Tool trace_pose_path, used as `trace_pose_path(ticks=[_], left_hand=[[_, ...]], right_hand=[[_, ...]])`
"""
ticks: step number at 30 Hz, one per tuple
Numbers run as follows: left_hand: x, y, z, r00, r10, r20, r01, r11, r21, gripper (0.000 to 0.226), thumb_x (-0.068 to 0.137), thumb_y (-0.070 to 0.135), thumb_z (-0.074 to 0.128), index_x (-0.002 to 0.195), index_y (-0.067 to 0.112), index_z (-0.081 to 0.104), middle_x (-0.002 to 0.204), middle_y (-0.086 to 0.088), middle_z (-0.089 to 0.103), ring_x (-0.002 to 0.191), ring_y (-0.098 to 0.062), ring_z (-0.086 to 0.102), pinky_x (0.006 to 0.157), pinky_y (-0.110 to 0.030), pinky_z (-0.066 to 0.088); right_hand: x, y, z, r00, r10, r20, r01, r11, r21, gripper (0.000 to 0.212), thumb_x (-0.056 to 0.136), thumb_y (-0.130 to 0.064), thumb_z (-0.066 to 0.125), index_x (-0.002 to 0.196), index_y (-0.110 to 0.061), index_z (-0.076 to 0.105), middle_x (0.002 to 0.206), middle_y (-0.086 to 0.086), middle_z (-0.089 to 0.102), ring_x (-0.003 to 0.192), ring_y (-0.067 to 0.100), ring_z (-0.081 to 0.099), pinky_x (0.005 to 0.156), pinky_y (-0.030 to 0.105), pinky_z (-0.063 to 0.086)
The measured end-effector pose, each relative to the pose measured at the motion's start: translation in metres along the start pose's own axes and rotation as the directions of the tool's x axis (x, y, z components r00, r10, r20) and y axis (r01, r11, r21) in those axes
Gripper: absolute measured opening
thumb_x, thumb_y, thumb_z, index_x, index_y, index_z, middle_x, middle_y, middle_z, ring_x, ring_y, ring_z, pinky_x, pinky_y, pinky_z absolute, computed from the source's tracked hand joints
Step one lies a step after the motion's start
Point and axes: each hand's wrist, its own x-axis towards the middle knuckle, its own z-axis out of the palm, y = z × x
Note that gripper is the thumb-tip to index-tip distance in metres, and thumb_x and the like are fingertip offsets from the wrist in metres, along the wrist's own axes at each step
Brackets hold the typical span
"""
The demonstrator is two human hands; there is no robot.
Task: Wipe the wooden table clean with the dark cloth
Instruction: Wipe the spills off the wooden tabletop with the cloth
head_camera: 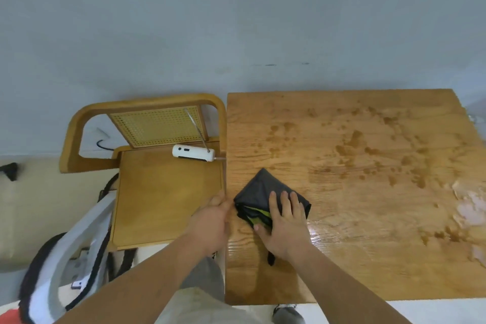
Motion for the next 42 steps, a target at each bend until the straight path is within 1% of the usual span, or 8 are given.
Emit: trace_pose_path(ticks=[8,12,15,20,28,33,37,42], left_hand=[[0.059,-0.038,-0.051,0.975,0.178,0.133,-0.187,0.981,0.055,0.079,0.093,0.020,0.055,0.162,0.031,0.019,0.171,0.000,0.010,0.148,-0.023,0.035,0.109,-0.033,0.046],[0.071,-0.036,-0.071,0.950,0.263,0.169,-0.276,0.959,0.058,0.078,0.093,0.015,0.054,0.161,0.034,0.020,0.171,0.005,0.009,0.146,-0.023,0.037,0.109,-0.037,0.047],[0.071,-0.035,-0.078,0.953,0.251,0.169,-0.266,0.962,0.068,0.074,0.097,0.012,0.053,0.161,0.029,0.021,0.170,0.001,0.015,0.148,-0.023,0.034,0.113,-0.032,0.041],[0.072,-0.045,-0.090,0.970,0.203,0.131,-0.216,0.971,0.098,0.064,0.100,0.016,0.052,0.159,0.022,0.028,0.170,-0.004,0.015,0.148,-0.025,0.034,0.112,-0.031,0.037],[0.075,-0.076,-0.112,0.985,0.096,0.142,-0.125,0.969,0.214,0.050,0.099,0.021,0.054,0.148,0.019,0.043,0.171,-0.003,0.013,0.142,-0.027,0.042,0.107,-0.040,0.048],[0.087,-0.064,-0.120,0.979,0.160,0.127,-0.184,0.960,0.212,0.049,0.098,0.019,0.055,0.146,0.017,0.046,0.158,-0.005,0.038,0.134,-0.026,0.048,0.103,-0.037,0.048],[0.104,-0.046,-0.117,0.956,0.264,0.128,-0.284,0.942,0.179,0.057,0.096,0.018,0.055,0.151,0.019,0.041,0.152,-0.004,0.042,0.136,-0.026,0.046,0.106,-0.034,0.045],[0.130,-0.039,-0.122,0.951,0.263,0.164,-0.301,0.910,0.286,0.073,0.100,0.021,0.054,0.162,0.015,0.015,0.171,-0.007,0.006,0.155,-0.028,0.016,0.123,-0.039,0.029]], right_hand=[[-0.028,-0.063,0.031,0.969,0.237,-0.072,-0.224,0.963,0.151,0.090,0.098,-0.069,0.022,0.165,-0.015,-0.005,0.172,0.019,0.002,0.158,0.040,-0.005,0.126,0.050,-0.004],[-0.051,-0.099,0.048,0.944,0.322,-0.071,-0.296,0.924,0.242,0.084,0.093,-0.071,0.037,0.161,-0.021,0.033,0.160,0.021,0.041,0.149,0.051,0.030,0.120,0.062,0.027],[-0.041,-0.112,0.047,0.943,0.319,-0.095,-0.298,0.936,0.188,0.075,0.093,-0.073,0.042,0.158,-0.036,0.038,0.163,0.016,0.039,0.144,0.061,0.028,0.111,0.073,0.028],[-0.005,-0.120,0.033,0.947,0.302,-0.112,-0.286,0.948,0.142,0.069,0.092,-0.069,0.035,0.148,-0.034,0.055,0.161,0.017,0.043,0.138,0.067,0.033,0.102,0.079,0.035],[0.096,-0.108,-0.035,0.969,0.197,-0.146,-0.191,0.980,0.056,0.065,0.103,-0.067,0.019,0.161,-0.049,-0.003,0.173,0.002,-0.014,0.152,0.056,-0.017,0.121,0.069,-0.002],[0.088,-0.112,-0.037,0.978,0.173,-0.121,-0.167,0.984,0.057,0.055,0.108,-0.051,0.023,0.162,-0.046,0.016,0.174,0.004,0.006,0.155,0.053,-0.004,0.124,0.067,0.004],[0.041,-0.114,-0.004,0.979,0.163,-0.123,-0.157,0.986,0.058,0.054,0.101,-0.048,0.035,0.153,-0.041,0.045,0.164,0.008,0.039,0.148,0.057,0.027,0.117,0.071,0.028],[-0.004,-0.113,0.032,0.981,0.164,-0.102,-0.159,0.986,0.048,0.053,0.096,-0.050,0.044,0.147,-0.042,0.054,0.160,0.005,0.046,0.144,0.055,0.037,0.112,0.064,0.027]])
